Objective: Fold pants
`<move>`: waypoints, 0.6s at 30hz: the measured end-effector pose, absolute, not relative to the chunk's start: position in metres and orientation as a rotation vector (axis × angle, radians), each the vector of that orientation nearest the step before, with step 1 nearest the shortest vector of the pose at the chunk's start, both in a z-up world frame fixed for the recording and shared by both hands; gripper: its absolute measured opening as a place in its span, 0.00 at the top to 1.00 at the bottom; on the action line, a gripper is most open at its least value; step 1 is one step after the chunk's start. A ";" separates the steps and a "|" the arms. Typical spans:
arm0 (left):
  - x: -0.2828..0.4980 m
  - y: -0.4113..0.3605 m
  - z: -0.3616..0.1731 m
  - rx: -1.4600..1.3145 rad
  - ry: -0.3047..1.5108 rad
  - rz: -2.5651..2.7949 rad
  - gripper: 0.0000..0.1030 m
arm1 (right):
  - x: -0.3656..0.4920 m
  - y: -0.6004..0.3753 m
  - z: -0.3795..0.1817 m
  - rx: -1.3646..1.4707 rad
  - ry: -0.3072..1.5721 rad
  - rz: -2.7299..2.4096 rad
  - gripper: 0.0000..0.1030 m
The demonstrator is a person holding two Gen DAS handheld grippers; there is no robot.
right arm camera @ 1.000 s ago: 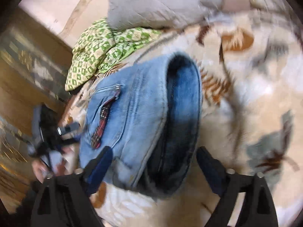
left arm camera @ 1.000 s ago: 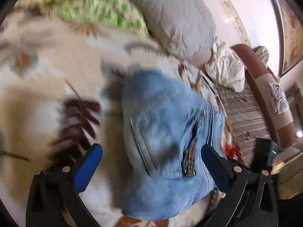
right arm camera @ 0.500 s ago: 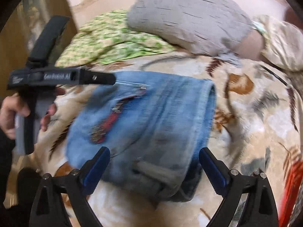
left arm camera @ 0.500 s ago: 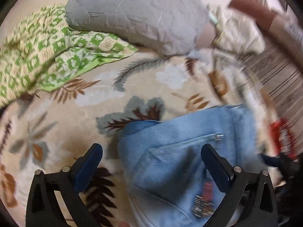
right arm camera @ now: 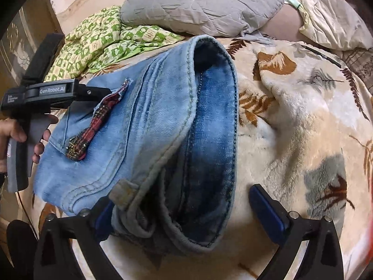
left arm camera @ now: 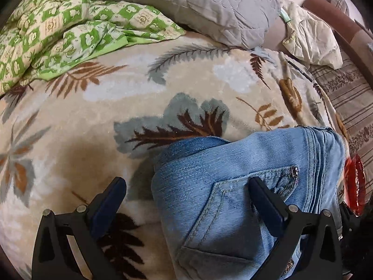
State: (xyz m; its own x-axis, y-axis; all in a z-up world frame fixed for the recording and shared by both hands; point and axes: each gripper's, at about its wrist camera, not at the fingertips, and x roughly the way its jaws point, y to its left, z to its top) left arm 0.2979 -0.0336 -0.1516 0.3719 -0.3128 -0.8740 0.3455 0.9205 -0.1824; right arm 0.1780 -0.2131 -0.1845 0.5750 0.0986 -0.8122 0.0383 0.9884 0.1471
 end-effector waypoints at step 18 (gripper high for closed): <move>0.257 -0.021 -0.122 0.044 1.037 -0.408 0.00 | 0.165 -0.229 -0.154 0.230 0.946 0.102 0.00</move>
